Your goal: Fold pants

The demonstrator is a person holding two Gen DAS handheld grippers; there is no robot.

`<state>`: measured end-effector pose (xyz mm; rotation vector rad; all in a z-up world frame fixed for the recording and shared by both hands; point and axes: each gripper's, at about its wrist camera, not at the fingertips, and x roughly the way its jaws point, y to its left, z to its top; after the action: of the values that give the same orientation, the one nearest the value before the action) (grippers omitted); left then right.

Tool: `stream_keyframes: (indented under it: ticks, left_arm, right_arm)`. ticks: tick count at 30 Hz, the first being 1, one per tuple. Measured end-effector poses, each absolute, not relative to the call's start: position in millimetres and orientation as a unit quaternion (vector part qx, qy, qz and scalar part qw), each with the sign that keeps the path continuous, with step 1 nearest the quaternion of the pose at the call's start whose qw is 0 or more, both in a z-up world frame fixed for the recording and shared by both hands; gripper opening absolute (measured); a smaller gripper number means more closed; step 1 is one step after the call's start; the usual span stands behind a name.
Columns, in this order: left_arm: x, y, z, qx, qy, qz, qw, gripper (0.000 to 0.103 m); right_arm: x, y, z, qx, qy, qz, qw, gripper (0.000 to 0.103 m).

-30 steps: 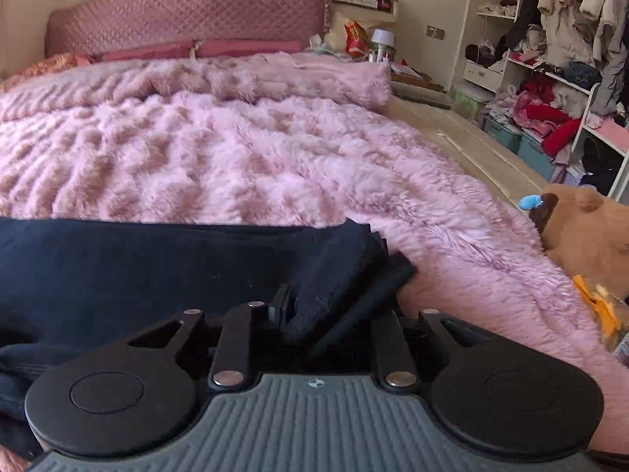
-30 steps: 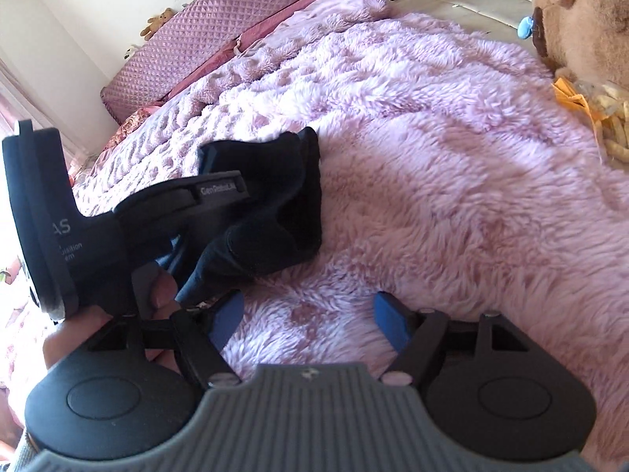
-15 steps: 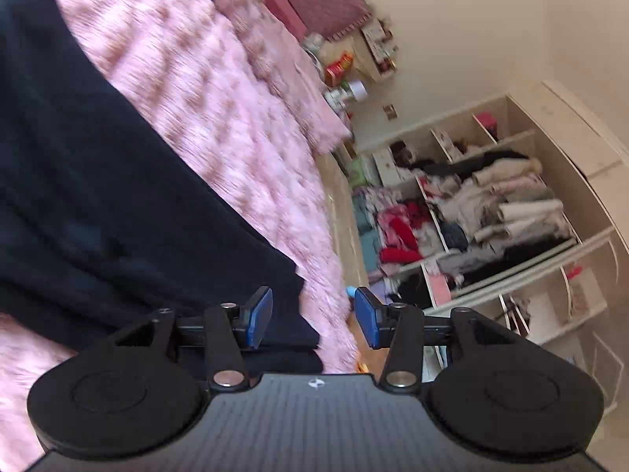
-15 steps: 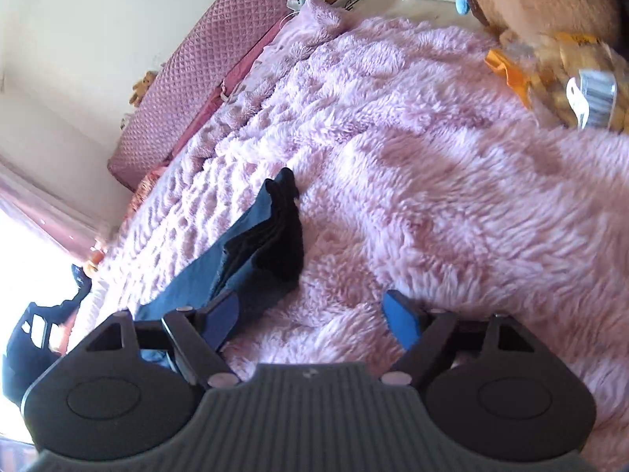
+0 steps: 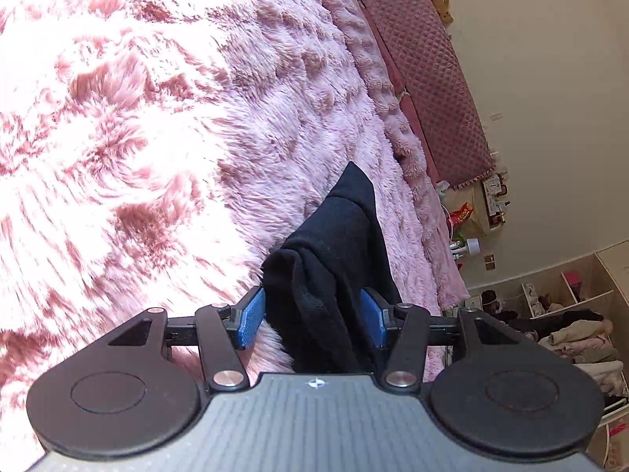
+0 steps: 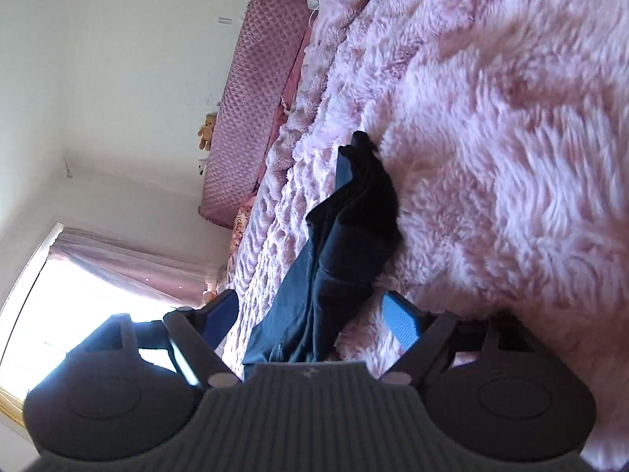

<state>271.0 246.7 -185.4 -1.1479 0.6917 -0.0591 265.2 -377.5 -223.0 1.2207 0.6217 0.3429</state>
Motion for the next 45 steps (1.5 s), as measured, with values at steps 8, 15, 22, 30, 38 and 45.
stream_keyframes:
  ticks: [8, 15, 22, 30, 38, 45]
  left_arm:
    - [324, 255, -205, -0.529, 0.308, -0.06, 0.788, 0.061]
    - [363, 231, -207, -0.471, 0.413, -0.118, 0.771, 0.023]
    - [349, 248, -193, -0.542, 0.458, -0.111, 0.695, 0.018]
    - [287, 247, -189, -0.515, 0.536, -0.108, 0.661, 0.018]
    - [219, 249, -216, -0.596, 0.565, -0.12, 0.557, 0.018]
    - [220, 248, -238, -0.619, 0.568, -0.087, 0.535, 0.019]
  right_arm:
    - [317, -352, -256, 0.601, 0.31, 0.171, 0.717, 0.066]
    - [347, -338, -269, 0.624, 0.304, 0.146, 0.705, 0.04]
    - [335, -336, -259, 0.659, 0.289, 0.133, 0.682, 0.015]
    - [261, -350, -213, 0.641, 0.295, 0.169, 0.688, 0.015]
    - [153, -367, -191, 0.68, 0.313, 0.125, 0.651, 0.015]
    - [130, -378, -181, 0.659, 0.329, 0.103, 0.668, 0.015]
